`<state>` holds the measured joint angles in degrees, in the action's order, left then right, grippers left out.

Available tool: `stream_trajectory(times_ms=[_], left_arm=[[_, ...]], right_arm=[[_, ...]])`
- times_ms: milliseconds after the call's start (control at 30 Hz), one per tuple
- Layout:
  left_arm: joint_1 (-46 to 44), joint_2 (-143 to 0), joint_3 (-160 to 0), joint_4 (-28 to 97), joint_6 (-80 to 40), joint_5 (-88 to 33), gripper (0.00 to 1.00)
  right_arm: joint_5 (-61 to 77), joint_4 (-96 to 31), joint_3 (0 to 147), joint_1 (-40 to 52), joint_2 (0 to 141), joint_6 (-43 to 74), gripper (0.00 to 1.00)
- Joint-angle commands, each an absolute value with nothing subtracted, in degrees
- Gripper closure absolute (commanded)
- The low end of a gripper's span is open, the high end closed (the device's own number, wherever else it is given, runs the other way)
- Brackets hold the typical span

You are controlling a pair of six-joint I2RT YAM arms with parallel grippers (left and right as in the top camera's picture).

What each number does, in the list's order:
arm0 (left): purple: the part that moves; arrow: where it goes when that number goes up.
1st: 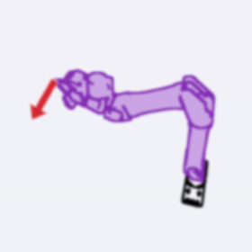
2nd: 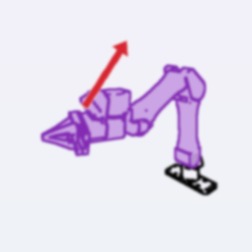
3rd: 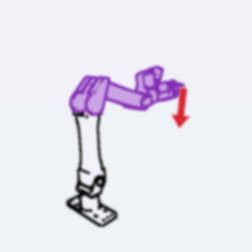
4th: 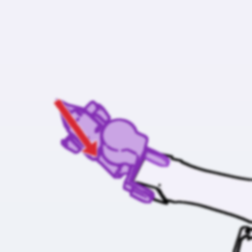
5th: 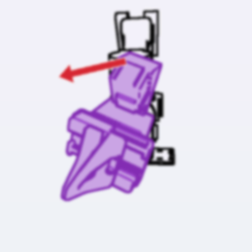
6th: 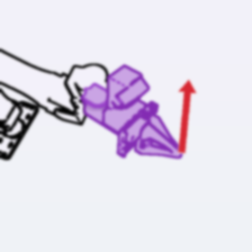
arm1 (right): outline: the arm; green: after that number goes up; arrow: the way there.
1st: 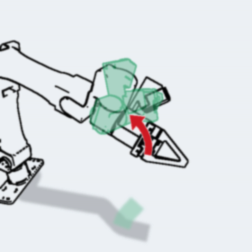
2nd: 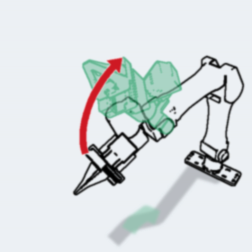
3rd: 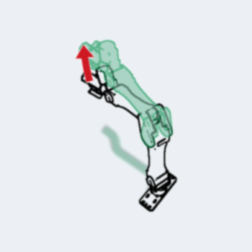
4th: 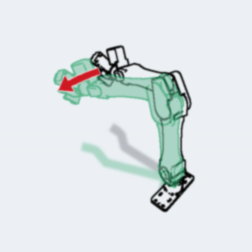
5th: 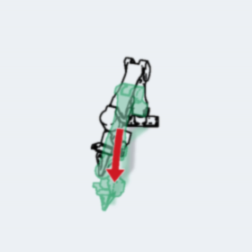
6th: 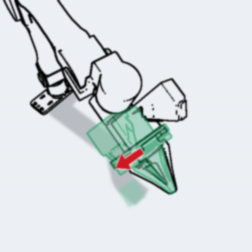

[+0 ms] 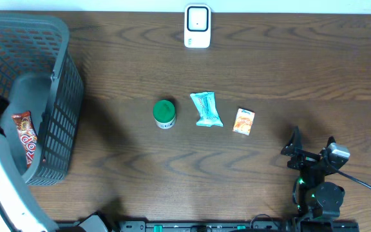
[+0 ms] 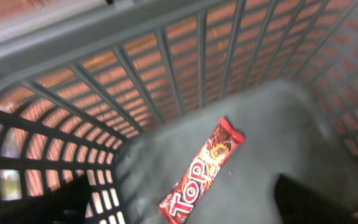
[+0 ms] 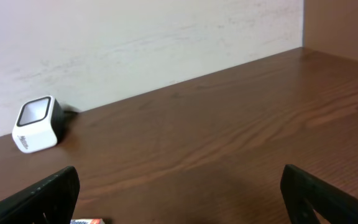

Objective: Scan the item barcode
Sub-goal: 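Reach into the basket and grasp the red Top chocolate bar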

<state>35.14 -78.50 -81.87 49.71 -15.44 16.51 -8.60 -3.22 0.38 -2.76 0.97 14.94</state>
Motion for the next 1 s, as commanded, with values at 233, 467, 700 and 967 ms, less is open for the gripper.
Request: stream_trajectory(times_ms=[233, 467, 700, 967], left_arm=[[35.0, -91.7, -71.3, 46.3, -11.7, 17.0, 0.01], [35.0, -97.0, -67.5, 42.0, -11.7, 13.9, 0.04], [35.0, -101.5, -64.5, 38.0, -11.6, 13.6, 0.05], [35.0, -104.5, -63.9, 36.4, -11.6, 10.1, 0.3]], right_arm=[[-8.7, -3.4, 0.3, -3.0, 0.6, 15.6, 0.01], [-8.7, -3.4, 0.3, -3.0, 0.6, 15.6, 0.01], [-8.7, -3.4, 0.3, -3.0, 0.6, 15.6, 0.01], [-8.7, -3.4, 0.3, -3.0, 0.6, 15.6, 0.01]])
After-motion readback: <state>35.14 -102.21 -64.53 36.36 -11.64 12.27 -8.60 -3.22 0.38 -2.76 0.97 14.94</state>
